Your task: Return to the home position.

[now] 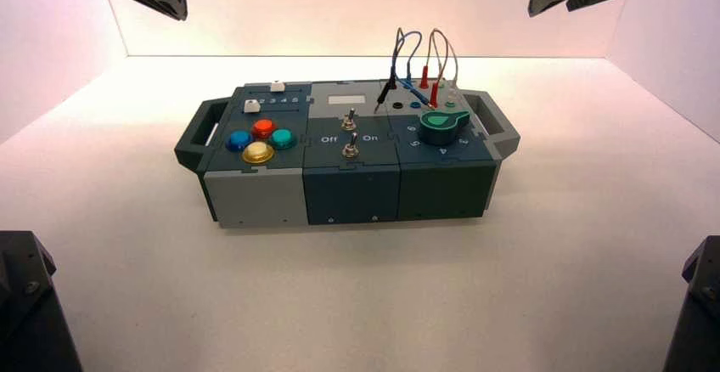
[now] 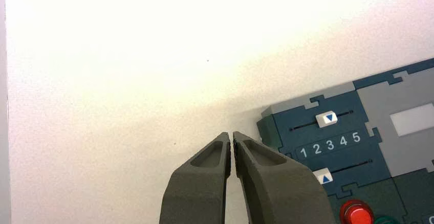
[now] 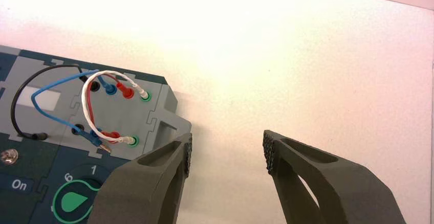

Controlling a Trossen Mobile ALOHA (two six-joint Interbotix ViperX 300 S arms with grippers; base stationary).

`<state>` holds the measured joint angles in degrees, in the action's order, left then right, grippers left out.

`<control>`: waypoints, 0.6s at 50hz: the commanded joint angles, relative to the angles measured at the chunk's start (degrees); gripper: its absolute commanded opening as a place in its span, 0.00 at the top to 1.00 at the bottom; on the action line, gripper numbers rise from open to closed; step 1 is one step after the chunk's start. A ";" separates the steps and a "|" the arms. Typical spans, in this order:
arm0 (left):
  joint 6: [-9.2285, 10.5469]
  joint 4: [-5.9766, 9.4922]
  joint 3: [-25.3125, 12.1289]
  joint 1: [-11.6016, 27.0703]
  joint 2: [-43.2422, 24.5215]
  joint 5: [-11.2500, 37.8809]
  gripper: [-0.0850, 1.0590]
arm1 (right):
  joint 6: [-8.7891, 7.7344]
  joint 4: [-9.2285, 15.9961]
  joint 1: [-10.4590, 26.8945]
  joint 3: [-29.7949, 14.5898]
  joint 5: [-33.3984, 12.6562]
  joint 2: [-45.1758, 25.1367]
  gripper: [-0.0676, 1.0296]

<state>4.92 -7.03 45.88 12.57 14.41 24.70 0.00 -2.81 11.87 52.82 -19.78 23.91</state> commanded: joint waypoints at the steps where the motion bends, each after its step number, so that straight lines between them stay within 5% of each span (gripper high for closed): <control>1: -0.18 -0.09 -1.49 -0.09 0.97 -0.26 0.89 | 0.18 0.00 -0.18 -1.76 0.18 0.26 0.28; 30: -0.35 0.09 -1.41 0.18 4.66 0.00 0.89 | 0.09 0.18 0.35 -1.67 -2.20 2.99 0.28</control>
<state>4.75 -7.03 45.88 12.48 15.73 24.96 0.09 -2.81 12.04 52.73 -21.53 24.52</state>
